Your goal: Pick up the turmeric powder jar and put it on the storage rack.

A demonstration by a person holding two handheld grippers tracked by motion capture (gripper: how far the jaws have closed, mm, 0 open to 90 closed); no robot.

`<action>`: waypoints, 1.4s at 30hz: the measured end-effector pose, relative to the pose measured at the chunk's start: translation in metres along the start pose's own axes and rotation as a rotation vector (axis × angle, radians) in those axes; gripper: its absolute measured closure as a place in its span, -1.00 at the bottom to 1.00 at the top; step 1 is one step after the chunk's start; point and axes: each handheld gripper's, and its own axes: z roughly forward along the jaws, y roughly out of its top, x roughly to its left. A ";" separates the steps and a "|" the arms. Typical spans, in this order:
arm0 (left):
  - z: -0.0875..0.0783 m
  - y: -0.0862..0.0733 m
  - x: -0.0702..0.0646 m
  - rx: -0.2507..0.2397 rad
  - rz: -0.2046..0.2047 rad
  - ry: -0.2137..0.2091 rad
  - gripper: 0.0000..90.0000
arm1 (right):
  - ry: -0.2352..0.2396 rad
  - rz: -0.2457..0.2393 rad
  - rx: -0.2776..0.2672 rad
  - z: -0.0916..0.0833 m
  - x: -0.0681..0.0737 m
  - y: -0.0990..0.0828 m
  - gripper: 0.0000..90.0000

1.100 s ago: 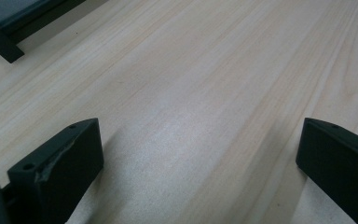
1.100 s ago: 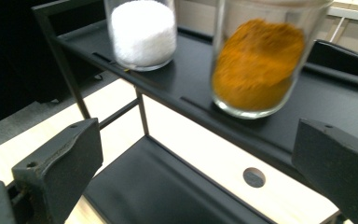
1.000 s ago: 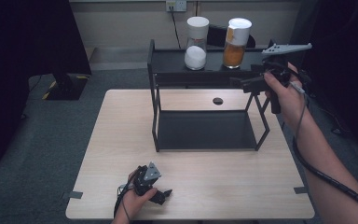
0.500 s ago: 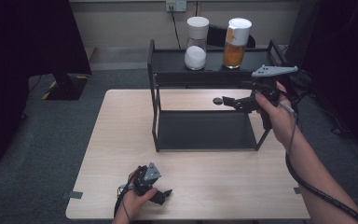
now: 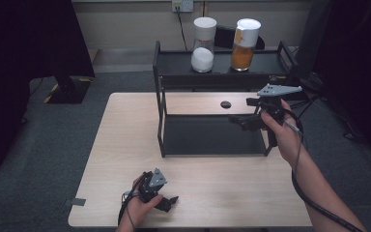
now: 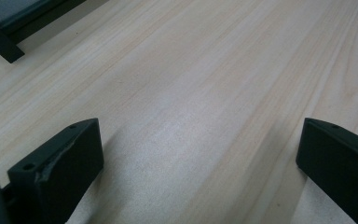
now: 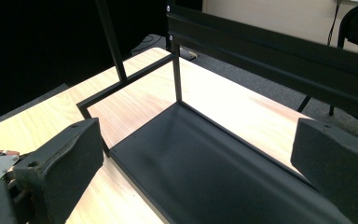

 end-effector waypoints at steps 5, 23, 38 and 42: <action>0.000 0.000 0.000 0.000 0.000 0.000 -1.00 | 0.000 0.006 0.007 0.002 0.000 -0.014 -0.97; 0.000 0.000 0.000 0.000 0.000 0.000 -1.00 | 0.012 0.058 0.050 0.016 -0.005 -0.069 -0.97; 0.000 0.000 0.000 0.000 -0.001 0.000 -1.00 | 0.014 0.104 0.092 0.022 -0.013 -0.115 -0.97; 0.000 0.000 0.000 0.000 0.000 0.000 -1.00 | 0.009 0.102 0.105 0.023 -0.014 -0.126 -0.97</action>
